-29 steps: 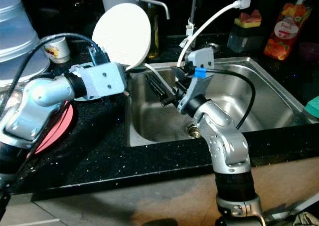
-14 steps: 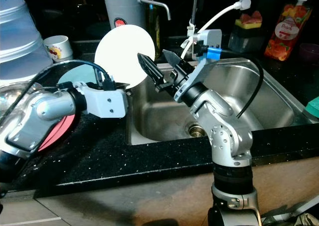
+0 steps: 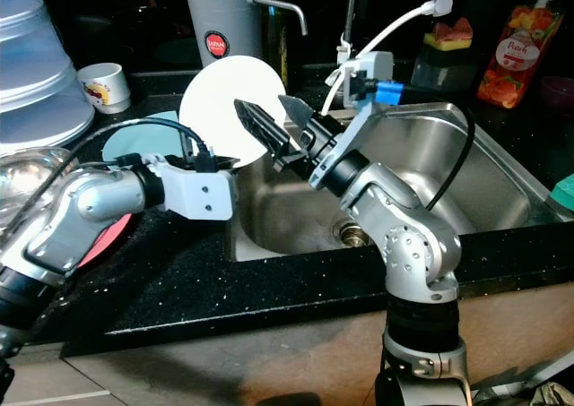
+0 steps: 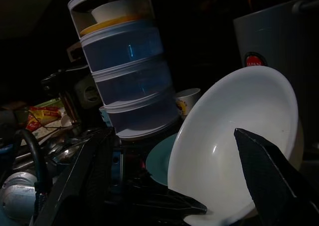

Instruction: Kitchen organization

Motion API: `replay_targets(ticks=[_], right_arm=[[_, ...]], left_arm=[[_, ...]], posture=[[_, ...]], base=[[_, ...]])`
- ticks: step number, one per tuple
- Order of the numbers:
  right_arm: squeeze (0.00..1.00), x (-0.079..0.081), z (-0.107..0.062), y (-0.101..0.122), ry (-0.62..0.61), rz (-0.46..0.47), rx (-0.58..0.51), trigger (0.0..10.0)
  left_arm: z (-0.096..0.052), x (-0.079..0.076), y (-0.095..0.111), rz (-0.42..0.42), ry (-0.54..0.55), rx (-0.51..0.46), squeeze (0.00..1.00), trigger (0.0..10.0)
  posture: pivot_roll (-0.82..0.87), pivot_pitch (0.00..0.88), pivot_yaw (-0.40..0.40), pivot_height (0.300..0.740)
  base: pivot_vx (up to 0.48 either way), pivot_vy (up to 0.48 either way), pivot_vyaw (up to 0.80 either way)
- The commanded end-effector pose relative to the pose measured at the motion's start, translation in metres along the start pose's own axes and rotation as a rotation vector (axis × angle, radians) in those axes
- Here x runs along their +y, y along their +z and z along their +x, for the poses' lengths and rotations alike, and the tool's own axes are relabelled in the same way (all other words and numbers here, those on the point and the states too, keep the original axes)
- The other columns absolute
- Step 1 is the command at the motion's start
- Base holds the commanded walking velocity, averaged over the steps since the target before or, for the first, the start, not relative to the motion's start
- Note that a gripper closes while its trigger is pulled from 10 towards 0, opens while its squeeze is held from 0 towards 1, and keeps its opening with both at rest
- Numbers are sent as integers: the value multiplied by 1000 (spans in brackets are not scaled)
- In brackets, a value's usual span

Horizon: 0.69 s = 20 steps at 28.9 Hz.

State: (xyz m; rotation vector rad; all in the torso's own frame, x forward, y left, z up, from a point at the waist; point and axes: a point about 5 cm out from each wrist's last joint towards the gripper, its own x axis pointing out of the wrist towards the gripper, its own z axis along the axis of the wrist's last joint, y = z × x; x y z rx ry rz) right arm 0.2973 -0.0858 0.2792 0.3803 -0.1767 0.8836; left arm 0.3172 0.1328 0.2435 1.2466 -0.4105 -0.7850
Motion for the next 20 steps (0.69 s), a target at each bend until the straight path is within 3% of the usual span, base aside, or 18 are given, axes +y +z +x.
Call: replay_targets(ticks=[1, 9, 12, 20], right_arm=[[0, 2, 0, -1, 0, 0, 15, 10000], [0, 1, 0, -4, -6, -3, 45, 10000], [0, -7, 0, -13, -91, -82, 120, 10000], [0, -19, 3, -12, -213, -108, 107, 10000]], left_arm=[[2, 0, 3, 22, -7, -17, 0, 0], [6, -2, 7, 48, -19, -40, 0, 0], [8, -2, 13, 65, -20, -72, 0, 0], [9, -4, 18, 89, -40, -92, 0, 0]], posture=[[23, 0, 10, 740], [24, 0, 13, 740], [24, 0, 15, 740], [27, 0, 15, 740]], base=[[0, 0, 0], [0, 0, 0], [0, 0, 0], [0, 0, 0]])
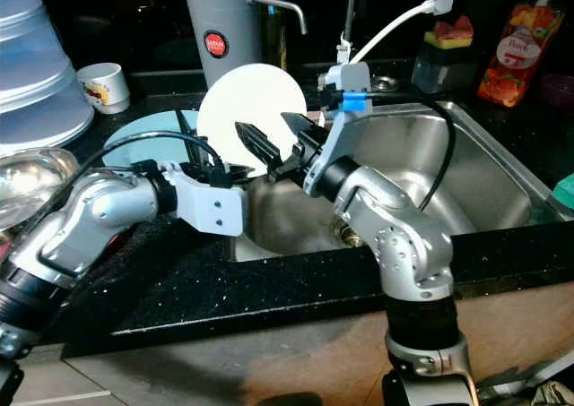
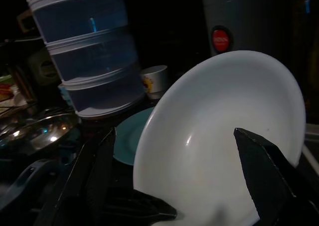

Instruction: Kitchen organization

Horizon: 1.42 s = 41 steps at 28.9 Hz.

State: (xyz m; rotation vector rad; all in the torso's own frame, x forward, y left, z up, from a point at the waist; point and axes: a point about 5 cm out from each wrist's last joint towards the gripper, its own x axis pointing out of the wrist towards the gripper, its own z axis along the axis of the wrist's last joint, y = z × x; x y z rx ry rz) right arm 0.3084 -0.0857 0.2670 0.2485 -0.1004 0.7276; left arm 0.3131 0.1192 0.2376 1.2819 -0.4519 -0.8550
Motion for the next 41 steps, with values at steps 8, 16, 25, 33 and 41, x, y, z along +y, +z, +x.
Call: replay_targets(ticks=[8, 16, 25, 33, 41], right_arm=[[0, -18, 4, 1, -157, -17, 4, 10000], [0, -22, 4, 2, -205, -41, 8, 10000], [0, -31, 0, 9, -263, -127, -17, 10000], [0, -35, 0, 12, -285, -150, -29, 10000], [0, -30, 3, -6, -243, -142, 88, 10000]], left_arm=[[3, 2, 11, 94, -35, -54, 0, 0], [3, 3, 9, 139, -59, -48, 0, 0], [0, 5, 4, 142, -53, -20, 0, 0], [0, 5, 4, 142, -51, -21, 0, 0], [3, 4, 11, 161, -57, -64, 0, 0]], posture=[[30, 0, 11, 740], [31, 0, 9, 740], [30, 0, 5, 740], [29, 0, 3, 740], [27, 0, 0, 740]], base=[[0, 0, 0], [0, 0, 0], [0, 0, 0], [0, 0, 0], [0, 0, 0]])
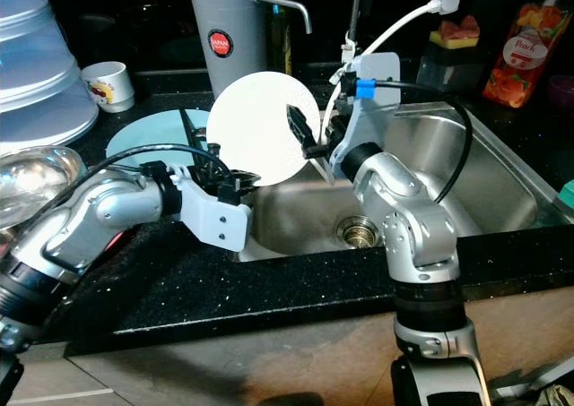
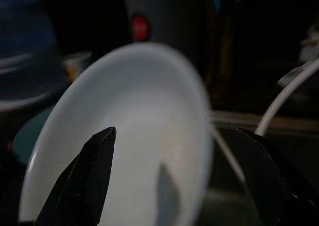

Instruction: Kitchen organization

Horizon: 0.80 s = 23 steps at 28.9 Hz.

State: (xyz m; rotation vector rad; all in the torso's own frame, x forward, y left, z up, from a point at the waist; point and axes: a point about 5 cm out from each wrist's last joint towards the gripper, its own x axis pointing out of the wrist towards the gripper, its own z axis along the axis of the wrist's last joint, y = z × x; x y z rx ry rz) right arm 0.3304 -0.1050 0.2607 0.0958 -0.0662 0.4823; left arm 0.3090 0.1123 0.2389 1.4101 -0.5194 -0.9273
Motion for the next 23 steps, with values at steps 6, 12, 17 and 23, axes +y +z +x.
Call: replay_targets(ticks=[6, 12, 17, 23], right_arm=[[0, -2, 3, -8, -37, 14, 41, 10000], [0, -6, 3, -7, -53, 23, 39, 0], [0, -6, 2, -7, -55, 26, 39, 0], [0, -5, 2, -6, -54, 35, 30, 0]], left_arm=[[1, 4, 5, 44, -9, -27, 0, 0], [1, 4, 7, 53, -16, -37, 0, 0], [2, 5, 7, 56, -15, -43, 0, 0], [2, 6, 7, 59, -15, -45, 0, 0]], posture=[[29, 0, -4, 740], [27, 0, -2, 740], [28, 0, -2, 740], [30, 0, -3, 740]], base=[[0, 0, 0], [0, 0, 0], [0, 0, 0], [0, 0, 0]])
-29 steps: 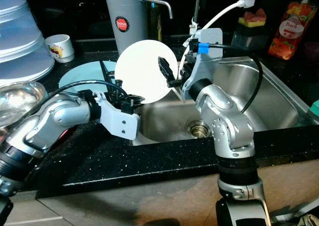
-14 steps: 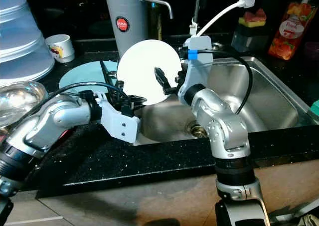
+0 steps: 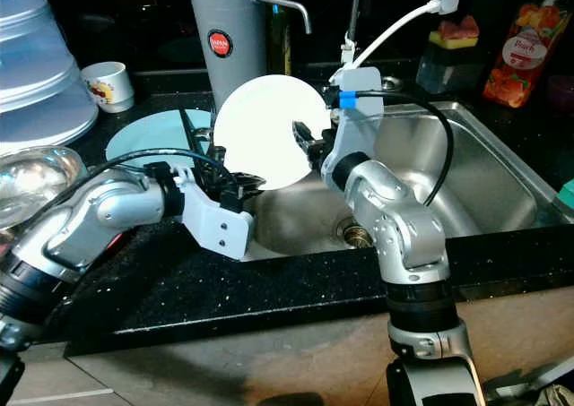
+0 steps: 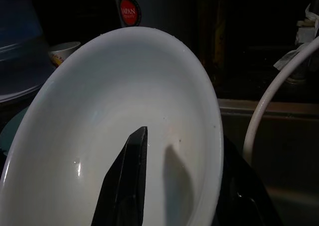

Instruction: Kitchen organization

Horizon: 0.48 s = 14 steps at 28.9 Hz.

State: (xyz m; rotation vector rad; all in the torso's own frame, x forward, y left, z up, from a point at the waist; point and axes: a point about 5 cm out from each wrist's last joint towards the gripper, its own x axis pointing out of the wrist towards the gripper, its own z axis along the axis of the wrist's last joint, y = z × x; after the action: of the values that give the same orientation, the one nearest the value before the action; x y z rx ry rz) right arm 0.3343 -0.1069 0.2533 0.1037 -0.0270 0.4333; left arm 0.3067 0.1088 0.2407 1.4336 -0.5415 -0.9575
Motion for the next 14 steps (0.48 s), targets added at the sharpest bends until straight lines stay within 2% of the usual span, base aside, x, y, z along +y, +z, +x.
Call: replay_targets(ticks=[1, 9, 10, 14], right_arm=[[0, -1, 1, 2, -1, 23, -7, 0], [0, -1, 1, 4, -3, 28, -16, 0], [0, -2, 1, 5, -6, 30, -21, 0], [0, -2, 1, 6, -10, 32, -25, 0]], left_arm=[[1, 5, 3, 29, 3, -19, 0, 0], [2, 5, 3, 23, 4, -20, 0, 0], [2, 9, 3, 0, 30, -27, 1000, 10000], [3, 12, 4, -12, 46, -33, 1000, 10000]], posture=[[31, 0, -3, 740], [31, 0, -1, 740], [30, 0, 0, 740], [30, 0, 0, 740]], base=[[0, 0, 0], [0, 0, 0], [0, 0, 0], [0, 0, 0]])
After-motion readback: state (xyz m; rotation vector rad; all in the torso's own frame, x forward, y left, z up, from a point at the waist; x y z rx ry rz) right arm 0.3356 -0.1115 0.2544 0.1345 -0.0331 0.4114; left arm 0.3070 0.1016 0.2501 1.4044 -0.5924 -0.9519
